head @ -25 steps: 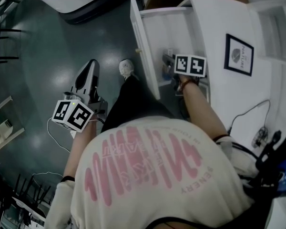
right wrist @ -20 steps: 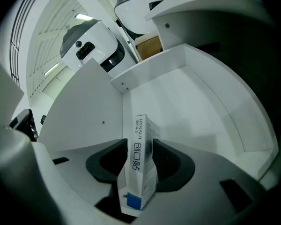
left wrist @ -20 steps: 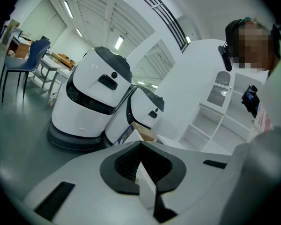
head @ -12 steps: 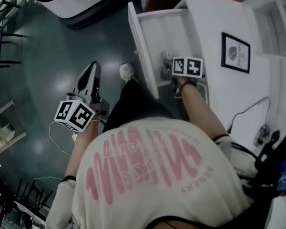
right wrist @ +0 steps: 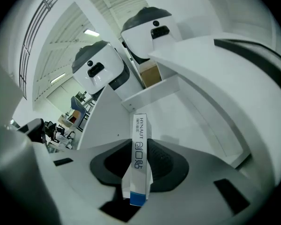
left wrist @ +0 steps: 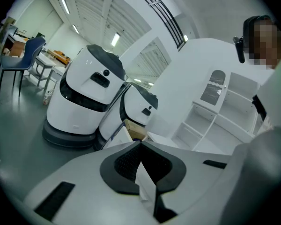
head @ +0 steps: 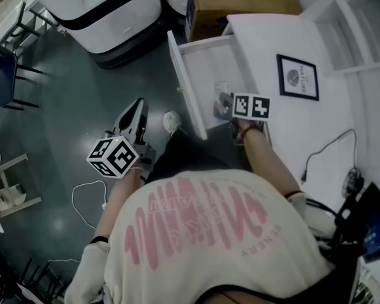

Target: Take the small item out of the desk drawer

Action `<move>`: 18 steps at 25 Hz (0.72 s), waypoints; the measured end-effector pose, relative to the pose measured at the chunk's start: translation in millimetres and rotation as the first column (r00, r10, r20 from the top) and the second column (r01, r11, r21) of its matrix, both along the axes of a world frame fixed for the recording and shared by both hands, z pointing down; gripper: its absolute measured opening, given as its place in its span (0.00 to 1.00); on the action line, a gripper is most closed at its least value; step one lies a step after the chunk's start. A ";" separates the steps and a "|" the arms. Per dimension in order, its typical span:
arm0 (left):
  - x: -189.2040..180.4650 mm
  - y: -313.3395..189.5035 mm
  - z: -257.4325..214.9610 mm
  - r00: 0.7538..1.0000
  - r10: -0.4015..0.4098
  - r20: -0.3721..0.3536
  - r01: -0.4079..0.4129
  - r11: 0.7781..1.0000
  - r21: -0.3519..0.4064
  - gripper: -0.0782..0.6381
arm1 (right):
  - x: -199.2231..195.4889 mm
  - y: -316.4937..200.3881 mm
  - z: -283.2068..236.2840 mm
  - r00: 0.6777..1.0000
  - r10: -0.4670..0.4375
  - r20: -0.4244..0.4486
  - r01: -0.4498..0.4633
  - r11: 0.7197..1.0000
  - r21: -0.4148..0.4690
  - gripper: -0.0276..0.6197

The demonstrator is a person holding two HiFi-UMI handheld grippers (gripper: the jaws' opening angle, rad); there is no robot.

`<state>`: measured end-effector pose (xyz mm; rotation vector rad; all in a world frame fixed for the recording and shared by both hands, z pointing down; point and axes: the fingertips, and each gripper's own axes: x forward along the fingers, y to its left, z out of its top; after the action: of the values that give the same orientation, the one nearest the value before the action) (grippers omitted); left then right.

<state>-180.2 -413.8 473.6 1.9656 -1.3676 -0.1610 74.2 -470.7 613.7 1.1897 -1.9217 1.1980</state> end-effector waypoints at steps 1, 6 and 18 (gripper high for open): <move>2.2 0.3 -2.9 1.000 0.004 0.004 -0.004 1.000 -0.003 0.15 | 0.5 -1.0 -9.7 1.000 -0.002 0.005 0.001 1.000 0.025 0.21; 11.9 4.7 -33.8 1.000 0.004 0.021 -0.005 0.998 0.057 0.15 | 5.7 -8.0 -67.9 0.999 0.007 0.049 -0.015 0.985 0.170 0.21; 28.2 40.6 -116.4 0.998 -0.045 0.053 0.033 0.978 0.204 0.15 | 20.9 18.1 -222.1 0.986 -0.019 0.167 -0.066 0.867 0.493 0.21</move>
<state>-151.9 -373.2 357.2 2.1261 -1.4769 -0.2752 95.0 -452.7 391.6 1.4042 -2.4475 0.8512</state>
